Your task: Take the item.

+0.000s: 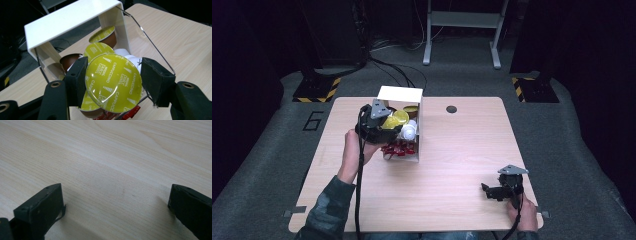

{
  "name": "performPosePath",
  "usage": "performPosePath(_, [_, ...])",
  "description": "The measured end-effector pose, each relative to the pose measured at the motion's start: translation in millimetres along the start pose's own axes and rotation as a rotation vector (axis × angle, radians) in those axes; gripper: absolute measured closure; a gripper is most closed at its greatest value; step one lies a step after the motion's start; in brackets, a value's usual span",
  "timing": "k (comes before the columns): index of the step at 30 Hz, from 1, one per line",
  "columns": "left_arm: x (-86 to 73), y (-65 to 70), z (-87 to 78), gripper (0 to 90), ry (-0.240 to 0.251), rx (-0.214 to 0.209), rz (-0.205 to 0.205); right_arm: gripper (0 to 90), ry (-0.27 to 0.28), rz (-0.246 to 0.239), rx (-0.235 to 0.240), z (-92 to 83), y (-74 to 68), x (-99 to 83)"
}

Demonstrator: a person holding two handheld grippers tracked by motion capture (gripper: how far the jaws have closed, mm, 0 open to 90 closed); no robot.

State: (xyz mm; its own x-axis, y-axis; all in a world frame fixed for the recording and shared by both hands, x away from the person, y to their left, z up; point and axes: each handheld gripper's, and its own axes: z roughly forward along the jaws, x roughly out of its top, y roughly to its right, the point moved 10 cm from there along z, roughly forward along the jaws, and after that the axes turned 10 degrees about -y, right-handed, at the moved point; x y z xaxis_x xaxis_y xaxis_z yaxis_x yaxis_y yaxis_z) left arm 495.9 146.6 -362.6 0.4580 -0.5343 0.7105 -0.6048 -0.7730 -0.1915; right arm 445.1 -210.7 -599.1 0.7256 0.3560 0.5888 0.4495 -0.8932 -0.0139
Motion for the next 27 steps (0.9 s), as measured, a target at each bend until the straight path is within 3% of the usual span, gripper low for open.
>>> performPosePath(14, [-2.0,-10.6,-25.8,40.5,0.042,0.036,-0.01,0.0,0.001,-0.002,0.0,0.1,0.2,0.1])
performPosePath(18, [-5.5,-13.4,-32.4,40.5,0.054,0.012,-0.023,0.0,0.0,0.0,0.0,0.0,0.0,0.0])
performPosePath(27, [-21.2,-32.2,-46.6,40.5,0.066,0.044,-0.055,0.0,0.0,0.001,0.0,0.0,-0.1,-0.1])
